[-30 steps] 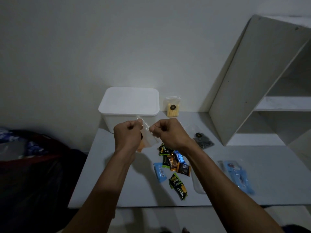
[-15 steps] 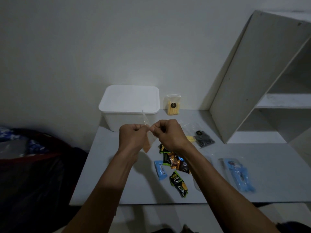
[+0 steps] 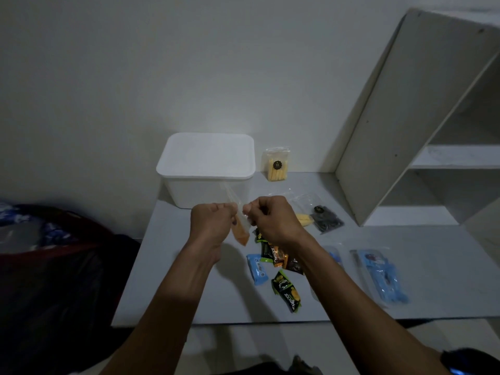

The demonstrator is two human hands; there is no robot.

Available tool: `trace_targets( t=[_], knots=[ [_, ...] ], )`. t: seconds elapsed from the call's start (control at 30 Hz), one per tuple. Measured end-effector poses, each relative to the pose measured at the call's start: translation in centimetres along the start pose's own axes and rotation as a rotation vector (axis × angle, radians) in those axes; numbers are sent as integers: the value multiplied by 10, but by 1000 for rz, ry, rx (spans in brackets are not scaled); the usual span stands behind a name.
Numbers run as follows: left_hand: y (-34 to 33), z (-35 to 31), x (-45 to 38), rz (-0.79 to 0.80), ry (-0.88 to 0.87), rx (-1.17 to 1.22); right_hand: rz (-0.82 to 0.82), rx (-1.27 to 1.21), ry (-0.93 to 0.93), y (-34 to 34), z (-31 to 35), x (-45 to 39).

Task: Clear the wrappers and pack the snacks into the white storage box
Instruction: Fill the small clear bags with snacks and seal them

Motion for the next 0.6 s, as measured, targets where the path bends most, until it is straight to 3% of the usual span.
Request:
trace_targets(
  t=[0.17,0.3,0.4,0.6],
  knots=[
    [8,-1,-7,-88,-146,22,147,184,60,22,20,6],
    [10,-2,-21,130,-319,-48,264,253,77,43,34,8],
    [8,-3,-22,180,-370,-22,328,239,69,54,39,9],
    [-1,2,-20,137,-238,114,176,-3,-2,68,6,16]
  ],
)
Point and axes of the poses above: each hand's wrist, its own x-axis away from the middle knuckle, its own y-axis out of the back of the hand, z = x × y, the point moved 3 cm from there along -x, towards the middle knuckle, and after that the axes turned 8 degrees about -x, right-handed, at the moved point
